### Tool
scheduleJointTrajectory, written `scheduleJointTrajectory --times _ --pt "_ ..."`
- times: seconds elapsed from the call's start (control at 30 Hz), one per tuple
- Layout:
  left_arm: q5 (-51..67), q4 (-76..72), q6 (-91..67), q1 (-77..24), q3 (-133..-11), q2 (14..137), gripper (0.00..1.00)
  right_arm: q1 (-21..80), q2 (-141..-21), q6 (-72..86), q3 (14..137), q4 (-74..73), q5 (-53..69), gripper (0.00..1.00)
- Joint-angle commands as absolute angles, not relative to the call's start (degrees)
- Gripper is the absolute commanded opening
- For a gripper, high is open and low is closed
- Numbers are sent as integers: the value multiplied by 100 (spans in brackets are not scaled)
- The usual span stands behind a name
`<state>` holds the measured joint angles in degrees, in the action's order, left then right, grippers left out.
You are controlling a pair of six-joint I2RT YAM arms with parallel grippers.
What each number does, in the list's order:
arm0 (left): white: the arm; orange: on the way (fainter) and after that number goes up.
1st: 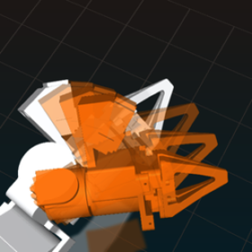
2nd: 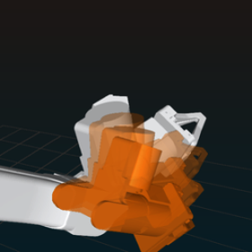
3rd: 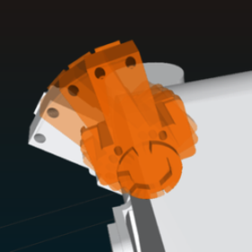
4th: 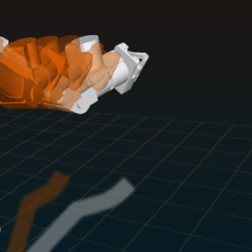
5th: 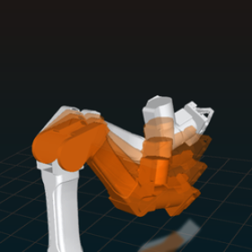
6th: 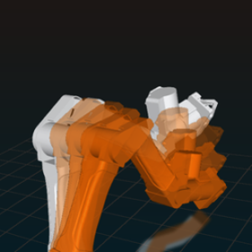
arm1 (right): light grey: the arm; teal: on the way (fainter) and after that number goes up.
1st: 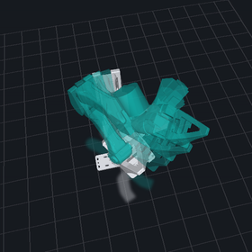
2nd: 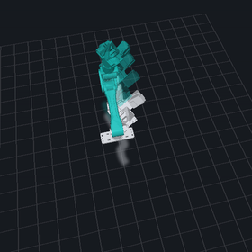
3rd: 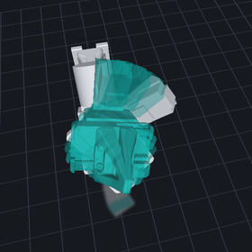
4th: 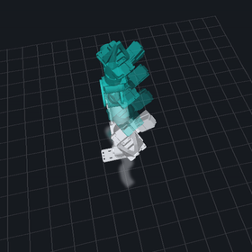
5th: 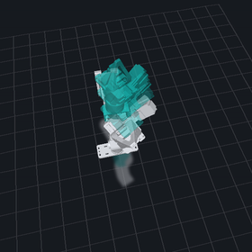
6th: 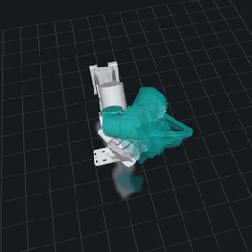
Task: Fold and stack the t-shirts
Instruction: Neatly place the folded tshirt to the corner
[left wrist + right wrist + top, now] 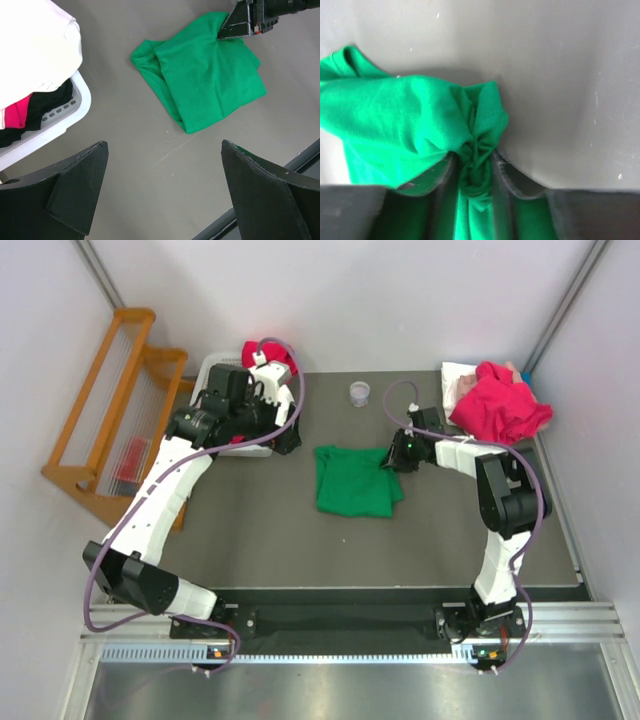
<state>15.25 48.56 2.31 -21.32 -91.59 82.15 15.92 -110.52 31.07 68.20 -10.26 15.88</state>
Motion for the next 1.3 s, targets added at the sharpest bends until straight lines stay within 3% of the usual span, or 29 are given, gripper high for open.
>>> scheduleJointTrajectory --times 0.0,0.07,0.43,0.7,0.83,0.93,1.27 --pt "1441 4729 299 -2057 -9255 7901 99 1679 -11347 3173 6609 -1222 1643 11" --pt "1415 4685 308 -2039 -9124 7858 99 1679 -11364 3147 6609 -1204 1705 0" --pt "1406 4166 211 -1617 -7963 7690 99 2143 -10591 2436 7223 -1537 1688 0" --pt "1459 4052 158 -1424 -7778 7691 99 2382 -11055 1556 10368 -3172 1267 0" --pt "1424 4061 176 -1397 -7717 7638 99 2084 -11644 1625 12212 -3892 1108 0" --pt "1424 4061 193 -1354 -7691 7594 99 1715 -11917 1844 12786 -3911 932 0" --pt "1529 4104 325 -1090 -7480 7365 99 53 -11576 2794 12375 -3120 -149 0"
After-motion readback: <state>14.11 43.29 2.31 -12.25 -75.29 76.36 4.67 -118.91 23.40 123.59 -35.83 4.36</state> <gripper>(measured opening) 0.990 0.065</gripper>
